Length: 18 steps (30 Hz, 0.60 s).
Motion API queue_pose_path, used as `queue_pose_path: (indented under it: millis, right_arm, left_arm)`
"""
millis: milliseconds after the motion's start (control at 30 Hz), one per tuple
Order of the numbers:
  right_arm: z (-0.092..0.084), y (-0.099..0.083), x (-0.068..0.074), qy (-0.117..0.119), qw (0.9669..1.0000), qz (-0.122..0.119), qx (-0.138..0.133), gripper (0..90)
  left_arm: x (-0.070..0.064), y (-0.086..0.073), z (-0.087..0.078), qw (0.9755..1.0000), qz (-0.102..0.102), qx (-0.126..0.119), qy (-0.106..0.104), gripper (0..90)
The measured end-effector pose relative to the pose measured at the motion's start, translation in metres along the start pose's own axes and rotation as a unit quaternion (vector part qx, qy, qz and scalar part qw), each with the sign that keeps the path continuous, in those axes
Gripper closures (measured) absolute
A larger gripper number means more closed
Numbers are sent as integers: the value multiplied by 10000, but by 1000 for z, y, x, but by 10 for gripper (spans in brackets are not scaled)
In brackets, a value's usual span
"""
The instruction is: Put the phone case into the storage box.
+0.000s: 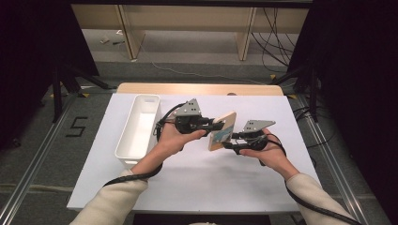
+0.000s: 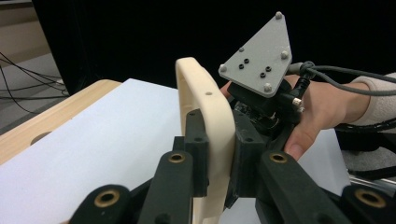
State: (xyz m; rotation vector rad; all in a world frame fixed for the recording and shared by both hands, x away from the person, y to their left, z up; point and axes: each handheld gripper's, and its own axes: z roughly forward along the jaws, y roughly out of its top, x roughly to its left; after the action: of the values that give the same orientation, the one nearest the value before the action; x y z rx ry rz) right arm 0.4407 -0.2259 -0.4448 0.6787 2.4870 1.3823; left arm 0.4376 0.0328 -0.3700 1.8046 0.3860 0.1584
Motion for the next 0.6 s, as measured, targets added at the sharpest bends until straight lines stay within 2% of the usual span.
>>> queue_pose_path:
  millis: [133,333,600]
  right_arm:
    - [-1,0,-1,134,9999,-14,44,655]
    - [-2,1,-1,366,9993,2,92,746]
    - [-8,2,-1,530,9986,86,-5,808]
  left_arm:
    - [2,0,-2,9999,28,-77,107,791]
    - [6,0,-5,9995,16,-210,215,769]
    - [11,0,-9,9988,-37,-311,368,685]
